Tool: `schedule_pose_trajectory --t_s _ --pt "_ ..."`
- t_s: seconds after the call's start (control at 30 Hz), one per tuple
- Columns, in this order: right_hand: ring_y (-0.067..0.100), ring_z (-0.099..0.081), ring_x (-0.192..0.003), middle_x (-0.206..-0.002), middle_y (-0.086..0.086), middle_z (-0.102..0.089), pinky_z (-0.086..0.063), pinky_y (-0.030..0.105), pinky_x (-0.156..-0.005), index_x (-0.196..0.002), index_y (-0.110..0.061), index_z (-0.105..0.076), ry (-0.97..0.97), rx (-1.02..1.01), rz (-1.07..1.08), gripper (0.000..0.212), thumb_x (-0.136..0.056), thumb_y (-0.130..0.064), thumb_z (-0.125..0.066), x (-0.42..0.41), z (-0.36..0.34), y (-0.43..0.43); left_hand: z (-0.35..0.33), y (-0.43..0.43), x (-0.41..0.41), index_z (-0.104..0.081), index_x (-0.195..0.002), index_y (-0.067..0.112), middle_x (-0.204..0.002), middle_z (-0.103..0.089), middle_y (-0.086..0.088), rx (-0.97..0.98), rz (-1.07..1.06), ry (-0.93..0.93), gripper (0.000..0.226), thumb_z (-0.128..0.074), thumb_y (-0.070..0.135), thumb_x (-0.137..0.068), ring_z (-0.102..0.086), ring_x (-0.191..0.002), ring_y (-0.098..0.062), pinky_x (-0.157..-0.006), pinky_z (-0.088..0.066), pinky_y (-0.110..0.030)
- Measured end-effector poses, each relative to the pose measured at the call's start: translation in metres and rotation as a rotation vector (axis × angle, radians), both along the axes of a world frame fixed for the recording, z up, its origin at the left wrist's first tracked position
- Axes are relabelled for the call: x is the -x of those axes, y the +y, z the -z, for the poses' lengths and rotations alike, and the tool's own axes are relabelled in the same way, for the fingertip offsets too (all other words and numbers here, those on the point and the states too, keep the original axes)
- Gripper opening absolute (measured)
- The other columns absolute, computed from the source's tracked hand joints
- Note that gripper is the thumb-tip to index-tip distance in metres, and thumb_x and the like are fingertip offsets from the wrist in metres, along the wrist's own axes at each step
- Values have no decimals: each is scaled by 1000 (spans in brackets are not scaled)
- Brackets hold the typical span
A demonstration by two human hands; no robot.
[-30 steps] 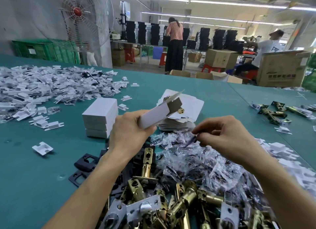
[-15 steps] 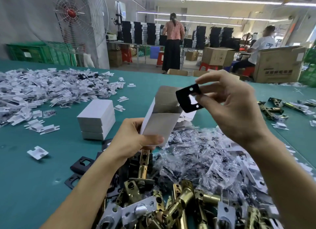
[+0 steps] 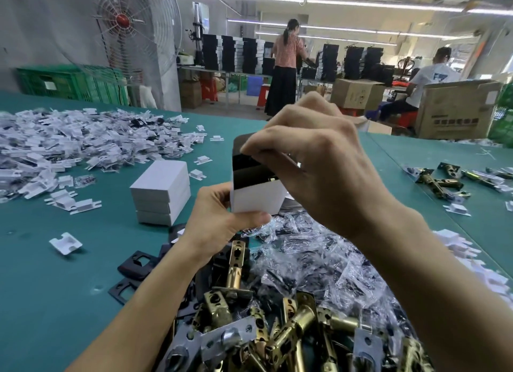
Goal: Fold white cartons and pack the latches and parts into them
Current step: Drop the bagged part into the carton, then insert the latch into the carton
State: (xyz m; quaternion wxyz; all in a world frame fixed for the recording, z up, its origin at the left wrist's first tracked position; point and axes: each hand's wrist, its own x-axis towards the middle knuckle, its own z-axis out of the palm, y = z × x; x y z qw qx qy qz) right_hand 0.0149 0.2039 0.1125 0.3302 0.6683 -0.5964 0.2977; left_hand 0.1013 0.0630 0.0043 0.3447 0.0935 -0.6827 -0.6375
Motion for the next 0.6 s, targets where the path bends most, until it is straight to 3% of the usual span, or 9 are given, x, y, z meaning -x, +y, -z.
schedule_pose_trajectory --t_s 0.3,0.47,0.53,0.6 --pt "23 -54 -97 -100 -3 -73 -43 38 -85 -104 -36 -76 -133 -324 238 26 -93 -17 -62 4 -5 -14 6 -3 3 -78 -89 14 -88 -77 -8 -14 -61 -76 42 -89 19 -49 -73 -82 -20 -70 -61 -30" --pt "31 -59 -105 -113 2 -69 -48 39 -89 -107 -24 -72 -89 -533 359 32 -91 -8 -49 14 -9 -21 7 -2 4 -79 -91 17 -89 -77 -7 -28 -88 -104 45 -90 24 -48 -73 -84 -27 -72 -63 -37" --pt "29 -62 -100 -106 2 -73 -49 39 -85 -104 -22 -74 -140 -440 267 32 -89 -6 -51 15 -6 -17 6 -2 4 -80 -84 18 -88 -77 -8 -79 -77 -79 38 -92 20 -48 -74 -82 -28 -67 -62 -33" --pt "23 -62 -92 -94 0 -74 -48 38 -80 -95 -18 -77 -246 -159 160 25 -88 -7 -56 16 1 -10 5 -4 4 -81 -78 22 -88 -77 -8 -144 -66 -46 33 -95 16 -49 -74 -79 -25 -64 -60 -29"
